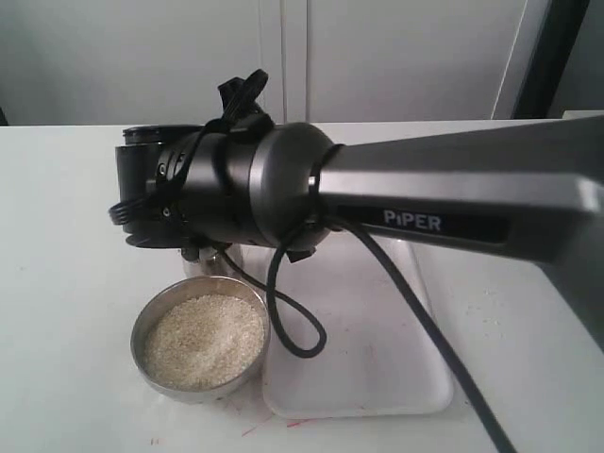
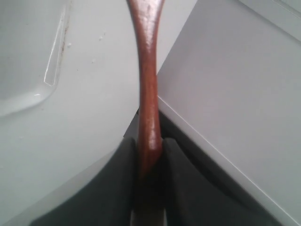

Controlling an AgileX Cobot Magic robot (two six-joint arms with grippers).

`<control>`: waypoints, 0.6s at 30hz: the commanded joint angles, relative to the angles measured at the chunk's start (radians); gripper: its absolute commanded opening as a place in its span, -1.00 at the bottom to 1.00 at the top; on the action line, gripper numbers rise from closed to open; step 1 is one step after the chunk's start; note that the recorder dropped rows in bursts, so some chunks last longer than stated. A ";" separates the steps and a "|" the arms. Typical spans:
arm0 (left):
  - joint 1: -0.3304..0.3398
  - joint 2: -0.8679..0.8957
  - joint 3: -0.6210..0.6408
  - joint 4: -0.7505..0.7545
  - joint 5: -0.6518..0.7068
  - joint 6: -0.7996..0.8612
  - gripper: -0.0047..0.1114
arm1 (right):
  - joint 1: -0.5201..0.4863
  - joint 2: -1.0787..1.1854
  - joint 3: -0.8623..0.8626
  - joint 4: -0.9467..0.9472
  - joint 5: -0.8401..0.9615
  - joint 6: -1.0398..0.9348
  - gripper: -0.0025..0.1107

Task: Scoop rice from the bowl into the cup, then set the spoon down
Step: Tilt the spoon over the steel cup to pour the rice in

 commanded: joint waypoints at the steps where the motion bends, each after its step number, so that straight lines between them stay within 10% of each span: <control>1: -0.009 0.001 -0.006 -0.010 -0.003 0.000 -0.67 | 0.003 -0.003 0.002 -0.025 0.005 -0.002 -0.96; 18: -0.009 0.001 -0.006 -0.010 -0.003 0.000 -0.67 | 0.021 0.005 0.002 -0.018 0.005 0.008 -0.96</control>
